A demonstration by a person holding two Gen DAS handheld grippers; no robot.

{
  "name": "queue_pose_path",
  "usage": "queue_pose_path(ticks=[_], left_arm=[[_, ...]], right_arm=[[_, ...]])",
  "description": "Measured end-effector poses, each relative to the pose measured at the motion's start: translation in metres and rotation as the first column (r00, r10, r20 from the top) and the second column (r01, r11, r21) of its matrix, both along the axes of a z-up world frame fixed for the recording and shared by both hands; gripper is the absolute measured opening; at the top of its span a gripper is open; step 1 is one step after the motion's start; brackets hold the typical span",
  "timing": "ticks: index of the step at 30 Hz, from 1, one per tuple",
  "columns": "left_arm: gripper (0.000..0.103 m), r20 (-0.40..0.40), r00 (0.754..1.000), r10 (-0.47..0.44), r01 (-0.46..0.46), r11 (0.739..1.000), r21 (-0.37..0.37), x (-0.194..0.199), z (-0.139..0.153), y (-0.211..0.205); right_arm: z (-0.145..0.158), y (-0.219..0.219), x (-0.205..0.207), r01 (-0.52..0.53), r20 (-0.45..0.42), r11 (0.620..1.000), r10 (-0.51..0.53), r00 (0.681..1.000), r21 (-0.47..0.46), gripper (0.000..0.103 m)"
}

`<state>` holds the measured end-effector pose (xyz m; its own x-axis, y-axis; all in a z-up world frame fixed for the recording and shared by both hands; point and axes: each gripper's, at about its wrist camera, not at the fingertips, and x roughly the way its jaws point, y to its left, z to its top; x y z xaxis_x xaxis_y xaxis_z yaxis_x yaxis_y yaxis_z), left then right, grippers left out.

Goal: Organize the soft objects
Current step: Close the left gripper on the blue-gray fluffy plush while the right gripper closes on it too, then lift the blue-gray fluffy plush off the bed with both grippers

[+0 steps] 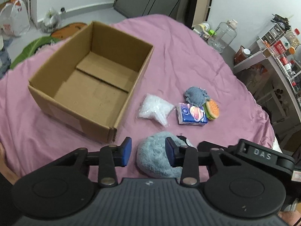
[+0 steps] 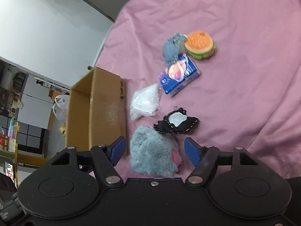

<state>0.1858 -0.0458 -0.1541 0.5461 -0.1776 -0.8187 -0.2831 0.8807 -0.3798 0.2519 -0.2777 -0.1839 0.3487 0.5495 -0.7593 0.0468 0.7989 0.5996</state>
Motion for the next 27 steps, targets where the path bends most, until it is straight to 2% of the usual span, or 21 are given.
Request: queue_pose_path(ticks=[3,7,9,10,12,14,21,27], left_arm=[[0.035,-0.011,1.000,0.004,-0.004,1.000,0.000,0.004,-0.007,-0.003],[0.035,-0.040,0.999,0.019,-0.019,1.000,-0.009,0.010,-0.017,-0.002],[0.035,-0.051,0.998,0.021,-0.021,1.000,-0.002,0.012,-0.021,-0.002],[0.035,-0.057,0.998,0.023,-0.023,1.000,-0.002,0.014,-0.023,-0.003],[0.035,-0.072,0.997,0.028,-0.029,0.999,-0.013,0.017,-0.026,-0.003],[0.035,-0.081,0.996,0.026,-0.028,0.999,-0.020,0.020,-0.029,-0.005],[0.035,-0.107,0.994,0.010,-0.015,0.999,-0.041,0.030,-0.043,-0.021],[0.036,-0.086,0.996,0.025,-0.030,0.998,-0.060,0.034,-0.046,-0.027]], right_arm=[[-0.016,0.003,0.008,-0.005,-0.054,0.999,0.007,0.999,0.036,0.069],[-0.029,0.013,0.013,-0.035,-0.083,0.999,0.035,0.996,-0.008,0.069],[-0.034,0.018,0.014,-0.050,-0.095,0.999,0.047,0.994,-0.021,0.062],[-0.036,0.017,0.015,-0.038,-0.102,0.999,0.035,0.994,-0.024,0.055],[-0.039,0.011,0.016,-0.003,-0.123,1.000,0.002,0.992,-0.006,0.051],[-0.043,0.003,0.015,0.031,-0.148,0.999,-0.027,0.989,0.020,0.042],[-0.049,-0.018,0.015,0.107,-0.168,0.994,-0.100,0.981,0.034,0.038],[-0.055,-0.025,0.015,0.121,-0.182,0.991,-0.109,0.977,0.052,0.037]])
